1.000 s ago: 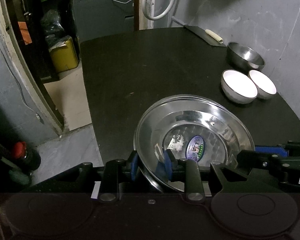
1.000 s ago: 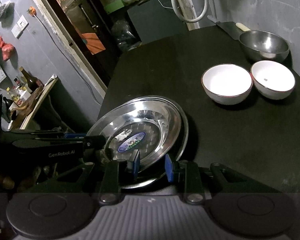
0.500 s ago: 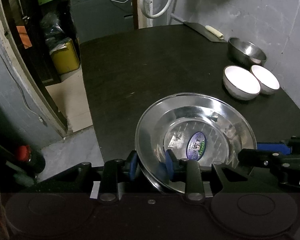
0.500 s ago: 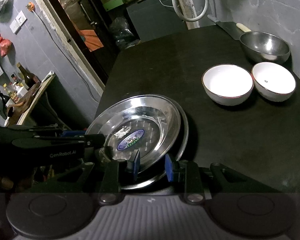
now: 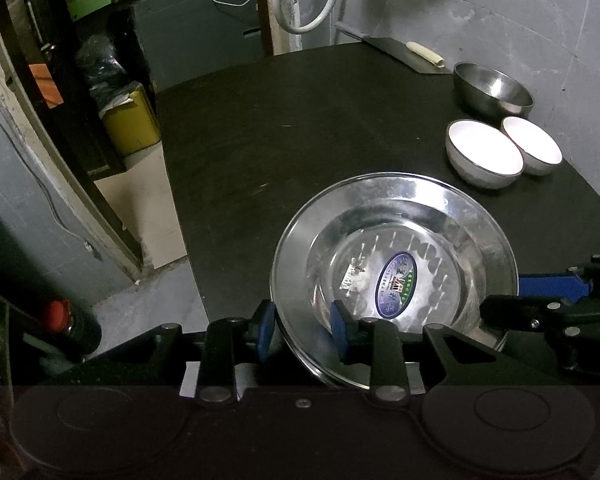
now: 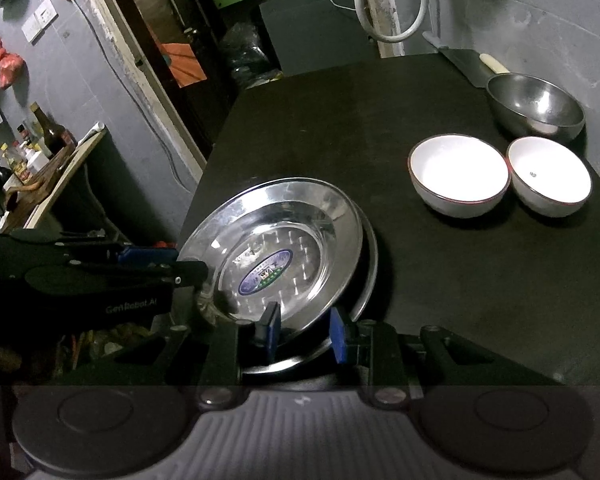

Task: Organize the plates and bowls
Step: 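Carry the labelled steel plate with the left tool onto the steel basin, then release the plate and grip the steel mixing bowl rim with the left tool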

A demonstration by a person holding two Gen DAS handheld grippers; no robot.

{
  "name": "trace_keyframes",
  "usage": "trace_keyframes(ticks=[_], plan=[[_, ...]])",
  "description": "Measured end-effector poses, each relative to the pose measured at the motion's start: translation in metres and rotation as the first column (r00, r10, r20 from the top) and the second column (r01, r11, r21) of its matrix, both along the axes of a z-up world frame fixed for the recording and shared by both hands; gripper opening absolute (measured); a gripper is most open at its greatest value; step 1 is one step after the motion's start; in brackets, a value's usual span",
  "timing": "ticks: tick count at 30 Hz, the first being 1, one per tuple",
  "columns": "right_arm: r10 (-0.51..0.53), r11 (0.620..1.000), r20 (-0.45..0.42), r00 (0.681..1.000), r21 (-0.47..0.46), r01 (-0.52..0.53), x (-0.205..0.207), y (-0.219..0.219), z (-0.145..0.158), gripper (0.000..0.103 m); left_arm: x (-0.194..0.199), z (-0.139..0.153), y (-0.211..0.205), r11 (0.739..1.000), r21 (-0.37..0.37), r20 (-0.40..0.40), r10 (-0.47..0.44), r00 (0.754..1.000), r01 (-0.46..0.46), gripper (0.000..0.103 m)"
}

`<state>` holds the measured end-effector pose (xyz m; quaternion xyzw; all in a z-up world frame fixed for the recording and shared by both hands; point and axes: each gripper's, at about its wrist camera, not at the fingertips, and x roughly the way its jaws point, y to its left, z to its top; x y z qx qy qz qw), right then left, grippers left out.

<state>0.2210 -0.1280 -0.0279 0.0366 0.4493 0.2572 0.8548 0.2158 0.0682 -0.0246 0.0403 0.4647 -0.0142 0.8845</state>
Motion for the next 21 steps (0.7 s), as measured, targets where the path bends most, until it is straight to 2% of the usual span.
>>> trace_keyframes(ticks=[7,16,17,19,21], plan=[[0.005,0.999,0.010,1.000,-0.032,-0.005,-0.001,0.002,0.001,0.033,0.000,-0.001,-0.001,1.000,-0.005,-0.002,0.008,1.000,-0.008,0.032],[-0.006,1.000,0.008,1.000,-0.025,0.006,-0.003,-0.004,0.001,0.036,0.002,0.000,0.000,0.999,-0.015,-0.009,0.029,1.000,-0.029,0.035],[-0.010,1.000,0.010,1.000,-0.023,0.010,-0.002,-0.006,0.002,0.037,0.002,0.001,0.000,0.999,-0.017,-0.011,0.032,0.999,-0.033,0.037],[-0.019,1.000,0.013,1.000,-0.018,0.019,-0.002,-0.010,0.002,0.047,0.002,0.002,0.001,0.999,-0.025,-0.013,0.045,0.999,-0.045,0.047],[-0.033,0.999,0.018,0.999,-0.008,0.033,-0.002,-0.016,0.003,0.056,0.003,0.005,0.001,0.997,-0.029,0.003,0.066,0.998,-0.066,0.069]])
